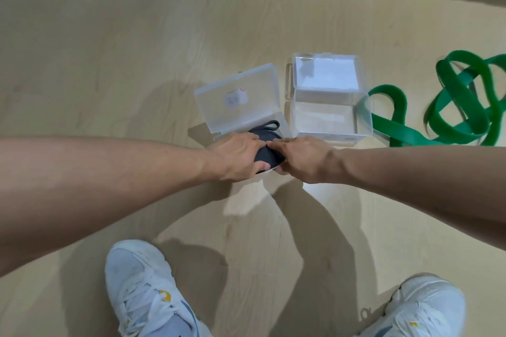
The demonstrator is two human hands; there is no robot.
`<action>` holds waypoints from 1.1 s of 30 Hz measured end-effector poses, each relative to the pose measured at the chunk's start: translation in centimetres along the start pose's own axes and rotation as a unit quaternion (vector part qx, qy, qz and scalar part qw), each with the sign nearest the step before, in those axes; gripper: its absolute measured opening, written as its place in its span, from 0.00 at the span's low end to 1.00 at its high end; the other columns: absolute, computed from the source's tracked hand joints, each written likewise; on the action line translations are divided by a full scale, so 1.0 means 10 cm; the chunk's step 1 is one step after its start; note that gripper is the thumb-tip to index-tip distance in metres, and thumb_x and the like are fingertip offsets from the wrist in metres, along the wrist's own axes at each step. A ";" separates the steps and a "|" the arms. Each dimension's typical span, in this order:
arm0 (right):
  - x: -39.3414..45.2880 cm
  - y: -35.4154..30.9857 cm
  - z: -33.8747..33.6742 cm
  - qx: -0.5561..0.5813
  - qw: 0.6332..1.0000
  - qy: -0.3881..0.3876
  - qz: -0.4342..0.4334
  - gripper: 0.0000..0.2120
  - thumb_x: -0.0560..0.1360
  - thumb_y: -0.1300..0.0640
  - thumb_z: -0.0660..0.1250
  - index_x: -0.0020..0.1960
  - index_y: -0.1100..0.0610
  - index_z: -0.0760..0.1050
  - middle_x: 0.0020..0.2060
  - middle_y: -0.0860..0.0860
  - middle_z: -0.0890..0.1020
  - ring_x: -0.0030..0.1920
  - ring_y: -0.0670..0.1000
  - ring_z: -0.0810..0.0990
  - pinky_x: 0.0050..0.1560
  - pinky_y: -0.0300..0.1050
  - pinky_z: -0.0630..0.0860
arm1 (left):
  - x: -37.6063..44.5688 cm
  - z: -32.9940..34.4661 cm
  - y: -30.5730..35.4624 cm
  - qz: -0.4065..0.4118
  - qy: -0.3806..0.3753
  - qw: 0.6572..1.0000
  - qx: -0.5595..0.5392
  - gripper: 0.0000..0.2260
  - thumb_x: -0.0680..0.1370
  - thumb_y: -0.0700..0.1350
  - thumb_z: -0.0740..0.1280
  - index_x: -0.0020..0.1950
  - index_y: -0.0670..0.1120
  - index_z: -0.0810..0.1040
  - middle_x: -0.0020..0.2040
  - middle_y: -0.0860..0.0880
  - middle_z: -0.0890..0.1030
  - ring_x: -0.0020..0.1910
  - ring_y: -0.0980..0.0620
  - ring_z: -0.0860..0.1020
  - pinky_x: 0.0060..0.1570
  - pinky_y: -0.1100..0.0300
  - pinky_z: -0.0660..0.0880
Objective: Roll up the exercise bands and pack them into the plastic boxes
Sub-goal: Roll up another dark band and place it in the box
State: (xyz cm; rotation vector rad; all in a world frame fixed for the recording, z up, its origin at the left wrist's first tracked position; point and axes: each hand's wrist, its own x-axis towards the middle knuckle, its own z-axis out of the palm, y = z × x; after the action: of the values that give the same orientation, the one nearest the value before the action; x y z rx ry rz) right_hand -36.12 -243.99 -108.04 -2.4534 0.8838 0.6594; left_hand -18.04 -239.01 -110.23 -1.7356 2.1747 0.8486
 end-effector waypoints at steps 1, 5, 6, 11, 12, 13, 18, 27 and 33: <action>-0.01 0.00 0.00 -0.011 1.000 -0.002 0.004 0.24 0.82 0.48 0.60 0.77 0.52 0.65 0.70 0.50 0.75 0.65 0.57 0.77 0.59 0.50 0.73 | 0.00 -0.01 -0.02 -0.001 0.004 1.000 -0.014 0.23 0.79 0.62 0.63 0.70 0.53 0.75 0.63 0.51 0.77 0.63 0.46 0.76 0.54 0.55 0.70; 0.03 -0.03 -0.11 -0.170 0.985 0.021 0.015 0.25 0.79 0.45 0.65 0.73 0.51 0.64 0.72 0.49 0.68 0.42 0.57 0.81 0.39 0.49 0.73 | -0.01 0.01 -0.08 -0.014 0.022 0.999 -0.044 0.30 0.77 0.66 0.66 0.75 0.54 0.72 0.74 0.54 0.71 0.71 0.49 0.71 0.66 0.52 0.71; 0.06 -0.04 -0.17 -0.188 0.982 0.019 0.006 0.25 0.78 0.47 0.67 0.71 0.53 0.63 0.71 0.49 0.67 0.37 0.56 0.76 0.36 0.48 0.71 | -0.01 0.02 -0.09 -0.015 0.026 0.999 -0.046 0.30 0.77 0.65 0.67 0.76 0.53 0.72 0.75 0.54 0.71 0.72 0.49 0.70 0.67 0.53 0.70; 0.22 -0.11 -0.32 -0.179 0.983 -0.038 0.000 0.26 0.75 0.58 0.69 0.69 0.57 0.63 0.62 0.50 0.74 0.41 0.53 0.71 0.39 0.48 0.68 | -0.01 0.04 -0.09 -0.005 0.038 0.997 -0.059 0.28 0.77 0.63 0.67 0.74 0.52 0.75 0.73 0.53 0.72 0.69 0.49 0.72 0.65 0.51 0.72; 0.25 -0.10 -0.33 -0.167 0.985 -0.044 -0.001 0.26 0.75 0.58 0.70 0.69 0.57 0.63 0.61 0.51 0.74 0.43 0.53 0.72 0.39 0.48 0.68 | -0.01 0.05 -0.10 -0.003 0.043 0.997 -0.062 0.27 0.77 0.63 0.67 0.74 0.53 0.75 0.73 0.53 0.72 0.70 0.49 0.72 0.65 0.50 0.72; 0.27 -0.09 -0.33 -0.154 0.987 -0.050 -0.004 0.26 0.74 0.58 0.70 0.68 0.57 0.64 0.61 0.51 0.74 0.43 0.53 0.72 0.40 0.48 0.69 | -0.01 0.05 -0.10 -0.003 0.047 0.997 -0.063 0.27 0.77 0.63 0.67 0.74 0.53 0.75 0.73 0.54 0.72 0.70 0.49 0.72 0.66 0.50 0.72; 0.35 -0.09 -0.33 -0.118 0.990 -0.075 0.006 0.27 0.71 0.58 0.73 0.66 0.57 0.66 0.58 0.52 0.76 0.45 0.53 0.72 0.43 0.44 0.68 | -0.01 0.02 -0.10 0.001 0.039 0.997 -0.067 0.28 0.78 0.62 0.67 0.75 0.52 0.73 0.75 0.55 0.70 0.71 0.50 0.71 0.66 0.53 0.70; 0.20 0.14 -0.18 -0.075 0.996 0.046 -0.006 0.16 0.72 0.53 0.70 0.55 0.49 0.67 0.52 0.46 0.79 0.43 0.55 0.77 0.39 0.46 0.69 | 0.00 0.01 -0.13 0.012 0.047 0.997 -0.051 0.27 0.78 0.61 0.67 0.74 0.50 0.74 0.71 0.50 0.73 0.69 0.46 0.72 0.65 0.49 0.72; 0.09 0.32 -0.08 0.003 0.992 0.126 0.003 0.13 0.78 0.48 0.64 0.62 0.47 0.70 0.68 0.44 0.76 0.51 0.54 0.81 0.44 0.45 0.68 | 0.20 -0.49 -0.37 -0.016 0.044 0.998 0.030 0.23 0.82 0.43 0.65 0.77 0.49 0.70 0.78 0.47 0.69 0.75 0.45 0.69 0.73 0.50 0.67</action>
State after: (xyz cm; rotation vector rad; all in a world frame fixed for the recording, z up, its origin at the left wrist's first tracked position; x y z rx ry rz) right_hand -37.43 -247.03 -108.69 -2.5674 0.9842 0.3513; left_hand -14.19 -243.90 -108.35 -1.8058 2.1969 0.7043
